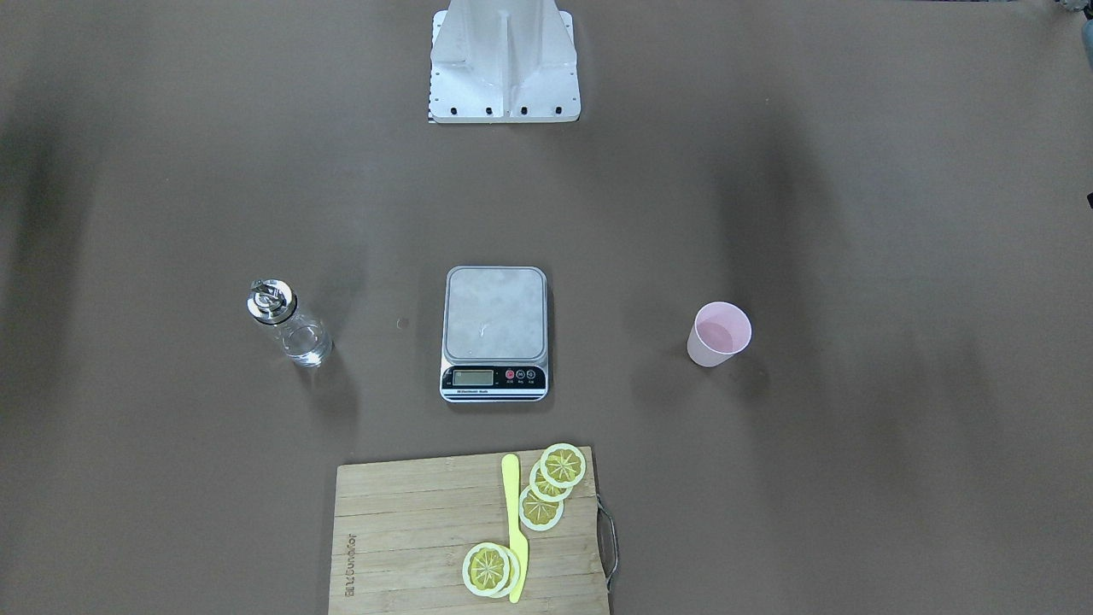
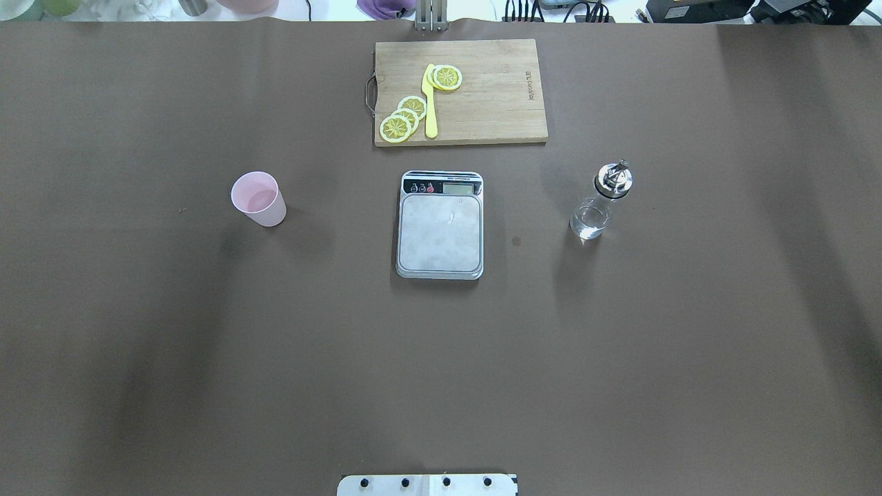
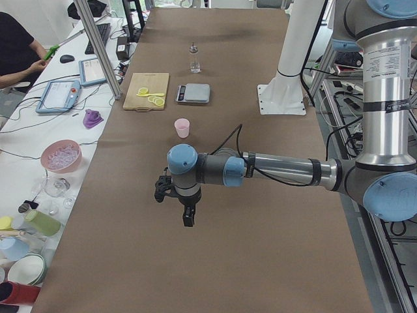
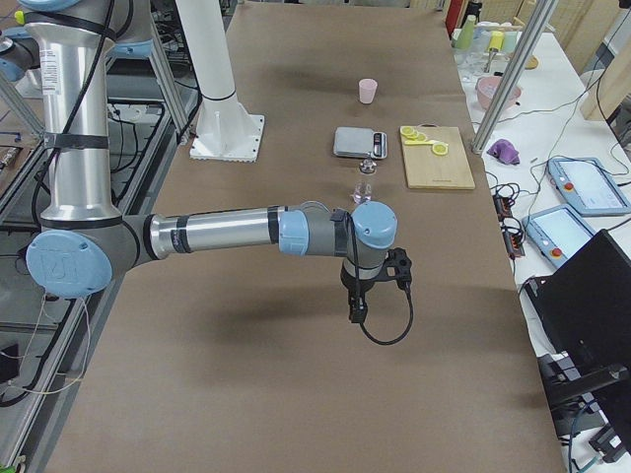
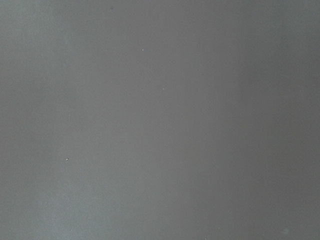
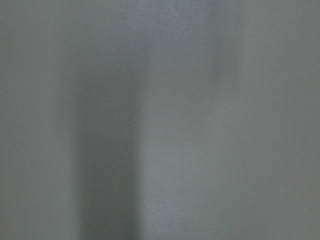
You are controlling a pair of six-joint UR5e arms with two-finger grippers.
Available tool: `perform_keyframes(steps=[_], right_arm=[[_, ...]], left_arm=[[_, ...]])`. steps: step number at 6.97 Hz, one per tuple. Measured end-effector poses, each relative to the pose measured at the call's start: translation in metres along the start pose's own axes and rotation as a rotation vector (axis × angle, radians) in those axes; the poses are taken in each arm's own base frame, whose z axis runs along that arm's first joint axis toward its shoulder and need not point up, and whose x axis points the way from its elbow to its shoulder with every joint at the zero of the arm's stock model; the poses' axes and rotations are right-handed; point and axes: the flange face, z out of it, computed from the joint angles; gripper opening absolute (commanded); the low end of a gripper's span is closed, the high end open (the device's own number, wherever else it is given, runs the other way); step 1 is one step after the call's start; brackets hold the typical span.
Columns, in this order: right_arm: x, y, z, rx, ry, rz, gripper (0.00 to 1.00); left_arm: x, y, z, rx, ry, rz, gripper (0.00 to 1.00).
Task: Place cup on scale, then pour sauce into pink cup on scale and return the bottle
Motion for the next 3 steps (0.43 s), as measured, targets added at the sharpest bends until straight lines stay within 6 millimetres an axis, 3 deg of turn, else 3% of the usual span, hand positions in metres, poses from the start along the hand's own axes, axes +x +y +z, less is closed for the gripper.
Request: perform_keyframes(steps=[3], right_arm=[[0.0001,-0.0001,0.0001,0.0,0.0,0.0,1.0]], left_arm=[[0.0067,-0.0044,-0.004,0.014,0.017,0.016,0.99]])
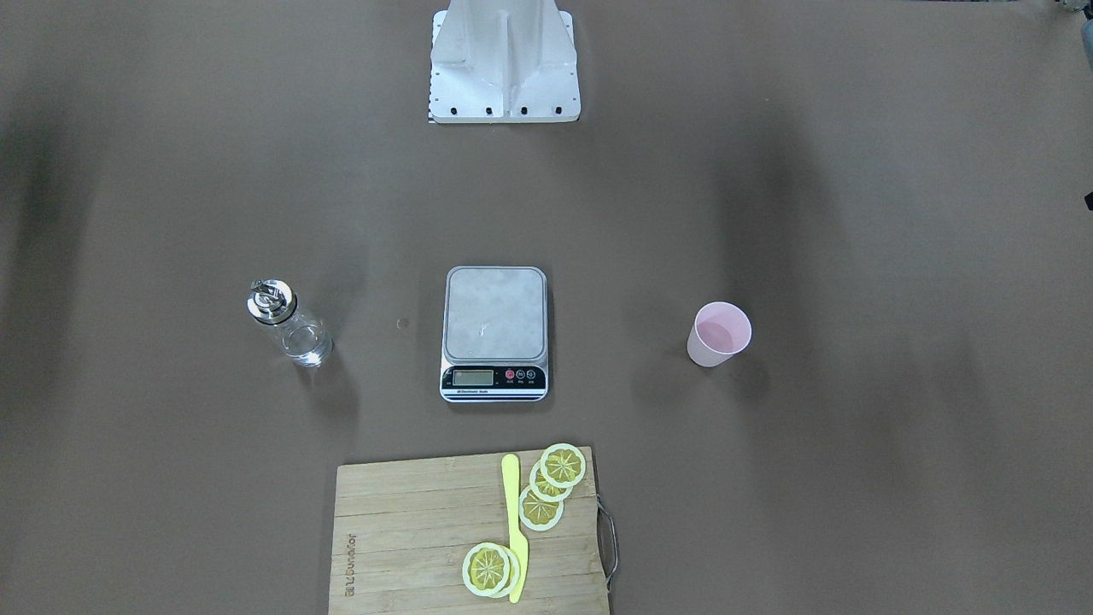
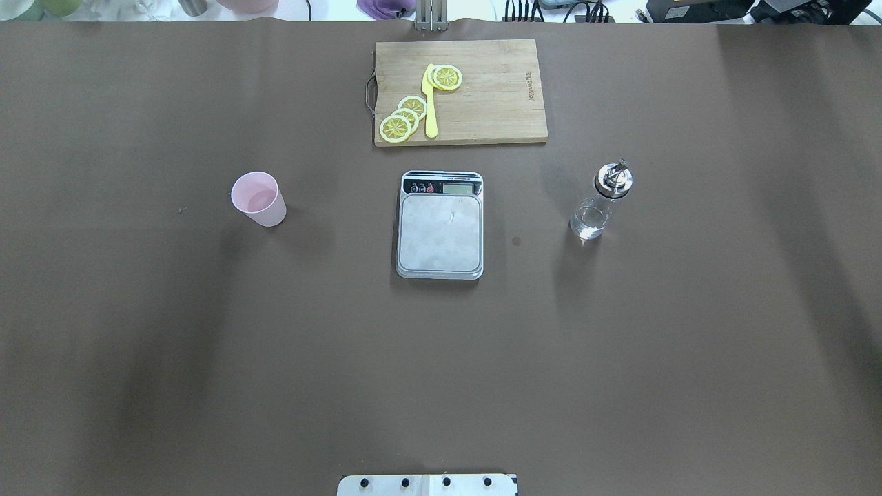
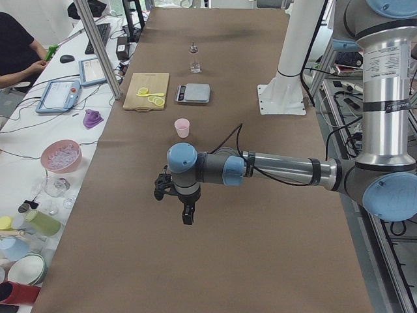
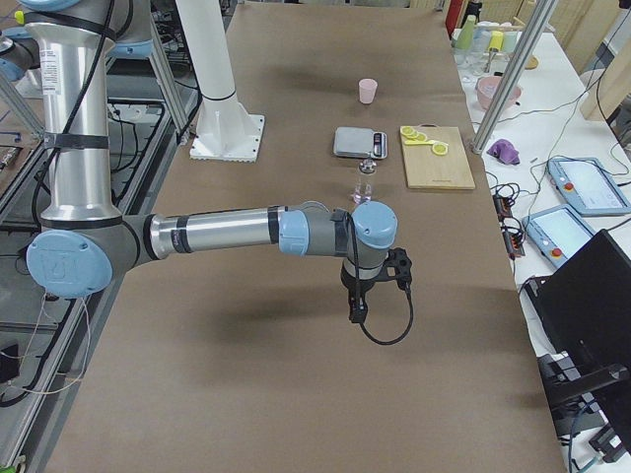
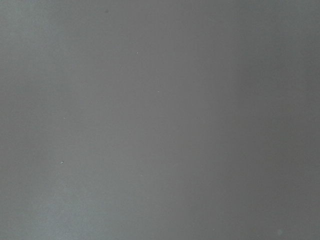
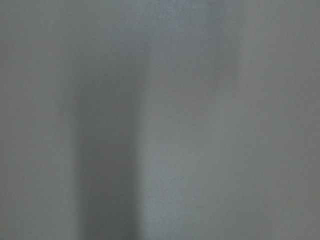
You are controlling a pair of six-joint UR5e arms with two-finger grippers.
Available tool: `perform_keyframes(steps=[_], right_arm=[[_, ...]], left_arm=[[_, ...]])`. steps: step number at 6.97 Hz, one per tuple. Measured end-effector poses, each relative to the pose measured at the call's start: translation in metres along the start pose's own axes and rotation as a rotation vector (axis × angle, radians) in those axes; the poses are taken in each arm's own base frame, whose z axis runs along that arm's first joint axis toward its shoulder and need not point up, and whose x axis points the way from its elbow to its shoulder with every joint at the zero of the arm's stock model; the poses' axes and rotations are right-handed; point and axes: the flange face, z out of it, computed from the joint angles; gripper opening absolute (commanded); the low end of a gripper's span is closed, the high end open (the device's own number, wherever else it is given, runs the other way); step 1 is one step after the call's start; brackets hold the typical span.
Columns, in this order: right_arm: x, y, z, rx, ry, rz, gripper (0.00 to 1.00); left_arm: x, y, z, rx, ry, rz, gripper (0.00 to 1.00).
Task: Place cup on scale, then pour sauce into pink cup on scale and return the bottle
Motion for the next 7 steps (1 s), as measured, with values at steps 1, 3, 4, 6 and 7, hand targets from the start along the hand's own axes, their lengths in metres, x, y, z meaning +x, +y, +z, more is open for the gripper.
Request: perform_keyframes(steps=[1,3,4,6,7], right_arm=[[0.0,0.0,0.0,0.001,-0.001,-0.001,1.0],[-0.001,-0.001,-0.001,0.002,-0.001,-0.002,1.0],[-0.002,-0.001,-0.001,0.003,-0.003,-0.003,1.0],[-0.004,-0.006,-0.004,0.008,0.0,-0.008,1.0],[-0.004,-0.007,-0.005,0.009,-0.001,-0.008,1.0]], left_arm=[[0.004,-0.002,-0.003,0.008,0.006,0.004,0.99],[0.038,-0.018,-0.034,0.067,0.051,0.007,0.99],[0.061,-0.033,-0.057,0.108,0.075,-0.049,0.99],[0.131,-0.065,-0.095,0.161,0.133,-0.21,0.98],[0.176,-0.077,-0.098,0.156,0.155,-0.234,0.98]])
